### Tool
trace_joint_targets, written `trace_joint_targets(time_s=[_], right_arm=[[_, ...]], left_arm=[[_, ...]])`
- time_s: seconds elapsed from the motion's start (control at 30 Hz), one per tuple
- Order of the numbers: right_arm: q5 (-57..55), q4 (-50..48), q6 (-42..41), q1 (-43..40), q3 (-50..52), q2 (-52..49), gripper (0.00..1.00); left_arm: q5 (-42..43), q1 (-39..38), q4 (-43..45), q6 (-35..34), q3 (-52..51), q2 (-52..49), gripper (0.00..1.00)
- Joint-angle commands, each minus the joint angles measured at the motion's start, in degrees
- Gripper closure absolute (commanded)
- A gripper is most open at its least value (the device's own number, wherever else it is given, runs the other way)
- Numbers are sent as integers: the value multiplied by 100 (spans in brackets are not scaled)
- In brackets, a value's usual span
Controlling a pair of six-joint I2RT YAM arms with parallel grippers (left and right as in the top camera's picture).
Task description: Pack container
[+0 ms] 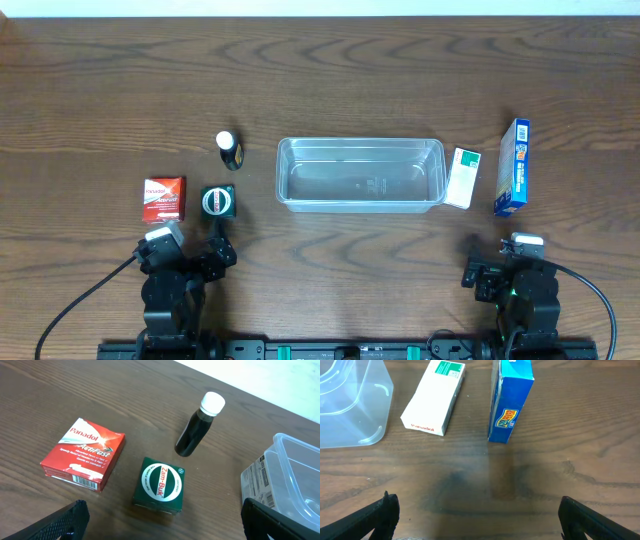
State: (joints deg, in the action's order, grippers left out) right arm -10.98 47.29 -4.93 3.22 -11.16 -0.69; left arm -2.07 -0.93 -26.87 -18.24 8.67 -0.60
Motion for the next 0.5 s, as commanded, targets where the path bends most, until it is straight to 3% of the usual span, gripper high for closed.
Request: trace_joint_targets(time_s=[0.0,0.47], right_arm=[[-13,9,74,-44,50,31,1],[111,-343,68,-44,50,31,1]], left_arm=[[-4,-17,-2,-50,-101,26,2],[-7,-17,-2,-52,-101,26,2]])
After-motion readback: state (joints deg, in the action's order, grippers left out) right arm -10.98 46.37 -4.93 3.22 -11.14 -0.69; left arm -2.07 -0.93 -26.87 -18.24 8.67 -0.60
